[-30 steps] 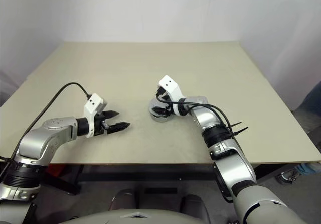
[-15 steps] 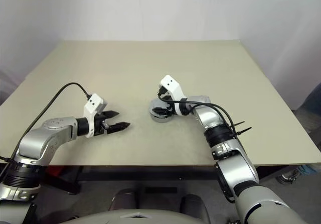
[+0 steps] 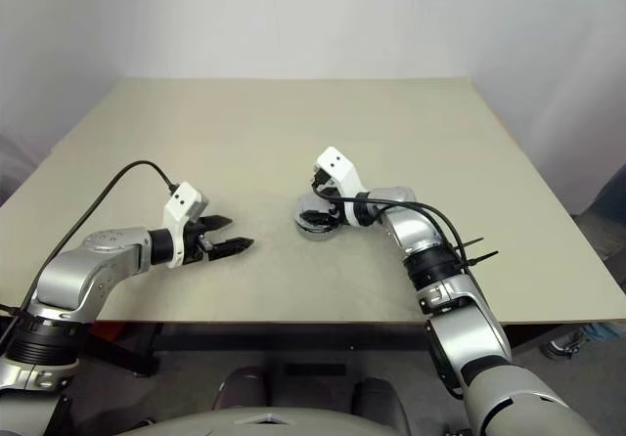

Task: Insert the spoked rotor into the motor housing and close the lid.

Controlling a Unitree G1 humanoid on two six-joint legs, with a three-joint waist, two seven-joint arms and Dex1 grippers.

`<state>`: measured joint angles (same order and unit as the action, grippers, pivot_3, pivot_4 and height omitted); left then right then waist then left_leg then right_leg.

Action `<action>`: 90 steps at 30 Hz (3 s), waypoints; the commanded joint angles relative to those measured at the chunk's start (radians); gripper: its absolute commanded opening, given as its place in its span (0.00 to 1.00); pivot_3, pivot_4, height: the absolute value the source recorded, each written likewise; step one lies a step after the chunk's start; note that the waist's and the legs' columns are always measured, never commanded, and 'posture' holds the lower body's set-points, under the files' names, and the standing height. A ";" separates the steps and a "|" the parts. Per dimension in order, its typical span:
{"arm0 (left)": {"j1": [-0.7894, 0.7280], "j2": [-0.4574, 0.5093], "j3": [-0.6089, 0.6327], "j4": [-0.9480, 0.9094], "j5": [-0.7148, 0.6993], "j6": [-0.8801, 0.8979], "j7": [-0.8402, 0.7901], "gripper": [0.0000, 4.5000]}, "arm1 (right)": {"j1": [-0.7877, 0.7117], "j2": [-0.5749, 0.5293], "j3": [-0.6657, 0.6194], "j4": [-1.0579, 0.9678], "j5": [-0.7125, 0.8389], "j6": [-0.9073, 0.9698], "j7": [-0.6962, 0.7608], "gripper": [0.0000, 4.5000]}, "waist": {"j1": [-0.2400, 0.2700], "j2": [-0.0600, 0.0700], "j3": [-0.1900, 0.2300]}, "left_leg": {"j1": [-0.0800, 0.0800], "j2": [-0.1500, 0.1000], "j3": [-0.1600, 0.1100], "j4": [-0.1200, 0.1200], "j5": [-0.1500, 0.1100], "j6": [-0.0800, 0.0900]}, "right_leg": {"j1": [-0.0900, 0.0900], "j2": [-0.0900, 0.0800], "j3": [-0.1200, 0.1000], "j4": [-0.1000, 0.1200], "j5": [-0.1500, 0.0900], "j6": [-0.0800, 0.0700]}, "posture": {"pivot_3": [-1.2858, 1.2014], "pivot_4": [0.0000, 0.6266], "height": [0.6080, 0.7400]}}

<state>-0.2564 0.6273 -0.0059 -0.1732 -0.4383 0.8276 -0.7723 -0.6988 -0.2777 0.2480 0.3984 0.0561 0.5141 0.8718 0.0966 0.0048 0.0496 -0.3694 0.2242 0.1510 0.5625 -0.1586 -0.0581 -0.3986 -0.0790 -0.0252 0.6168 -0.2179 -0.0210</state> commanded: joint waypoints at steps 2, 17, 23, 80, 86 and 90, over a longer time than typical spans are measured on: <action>-0.012 0.007 0.014 -0.019 -0.008 -0.007 -0.001 1.00 | 0.008 -0.019 -0.012 -0.054 0.032 0.028 0.035 0.71 | -0.001 0.000 0.000 | 0.000 0.000 0.000 0.000 0.000 0.000 | 0.000 0.000 0.000 0.000 0.000 0.000 | 0.52 0.00 1.00; -0.020 0.008 0.011 -0.009 -0.002 -0.013 -0.003 1.00 | 0.002 -0.014 -0.030 -0.097 0.080 0.066 0.023 0.71 | -0.004 0.001 0.001 | 0.000 0.001 0.000 0.000 0.000 0.000 | -0.001 0.001 0.000 0.001 0.000 0.000 | 0.52 0.00 1.00; -0.022 0.008 0.010 -0.011 -0.001 -0.013 -0.001 1.00 | 0.007 -0.011 -0.006 -0.061 0.053 0.018 0.007 0.71 | -0.004 0.001 0.001 | 0.000 0.001 0.000 0.000 0.000 -0.001 | -0.001 0.001 0.000 0.001 0.000 0.000 | 0.52 0.00 1.00; -0.046 -0.052 0.025 0.000 -0.035 0.024 0.041 1.00 | 0.051 -0.049 0.076 0.124 -0.067 -0.133 0.010 0.71 | -0.001 -0.001 0.000 | 0.013 0.000 0.000 0.002 0.001 -0.001 | 0.012 0.000 0.000 0.002 -0.004 0.007 | 0.52 0.00 1.00; -0.166 -0.187 0.041 0.151 -0.045 0.031 0.112 0.87 | 0.055 -0.049 0.075 0.118 -0.067 -0.129 0.007 0.71 | -0.001 -0.001 -0.001 | 0.013 0.000 -0.001 0.002 0.001 -0.001 | 0.013 0.000 0.001 0.002 -0.004 0.007 | 0.52 0.00 1.00; -0.256 -0.286 0.036 0.240 -0.072 0.034 0.117 0.58 | 0.058 -0.050 0.075 0.111 -0.066 -0.125 0.006 0.71 | 0.000 -0.001 -0.001 | 0.014 0.000 -0.001 0.002 0.001 -0.001 | 0.014 0.000 0.001 0.001 -0.004 0.007 | 0.52 0.00 1.00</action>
<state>-0.4688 0.3559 0.0126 0.0624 -0.4860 0.8648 -0.6559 -0.6707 -0.3108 0.2950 0.4672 0.0344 0.3561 0.8885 0.0962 0.0036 0.0486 -0.3557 0.2240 0.1504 0.5647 -0.1579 -0.0592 -0.3850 -0.0791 -0.0244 0.6179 -0.2218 -0.0141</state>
